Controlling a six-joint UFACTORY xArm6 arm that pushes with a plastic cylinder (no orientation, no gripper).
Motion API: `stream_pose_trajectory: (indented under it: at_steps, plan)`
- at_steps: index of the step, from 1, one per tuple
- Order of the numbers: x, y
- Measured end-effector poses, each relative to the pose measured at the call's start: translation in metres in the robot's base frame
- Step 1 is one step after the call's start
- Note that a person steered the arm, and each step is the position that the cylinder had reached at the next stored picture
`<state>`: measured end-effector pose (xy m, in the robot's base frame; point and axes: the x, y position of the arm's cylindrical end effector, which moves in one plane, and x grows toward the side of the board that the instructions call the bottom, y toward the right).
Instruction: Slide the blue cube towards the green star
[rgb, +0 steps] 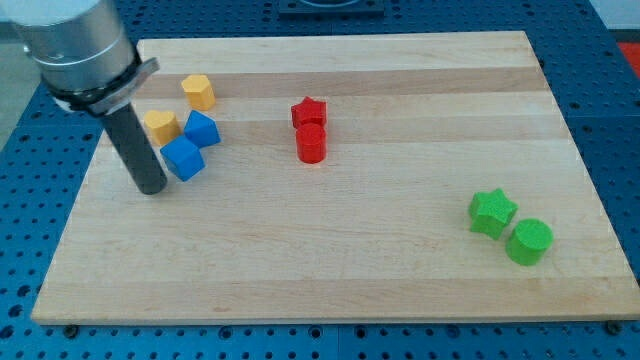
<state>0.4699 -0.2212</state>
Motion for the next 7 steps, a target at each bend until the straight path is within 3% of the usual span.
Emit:
stream_pose_trajectory:
  at_steps: [1, 2, 3, 5, 6, 7]
  plan:
    - [-0.038, -0.036]
    - [-0.068, -0.017]
    - [-0.062, 0.020]
    - [-0.005, 0.103]
    - [-0.006, 0.103]
    - [-0.007, 0.059]
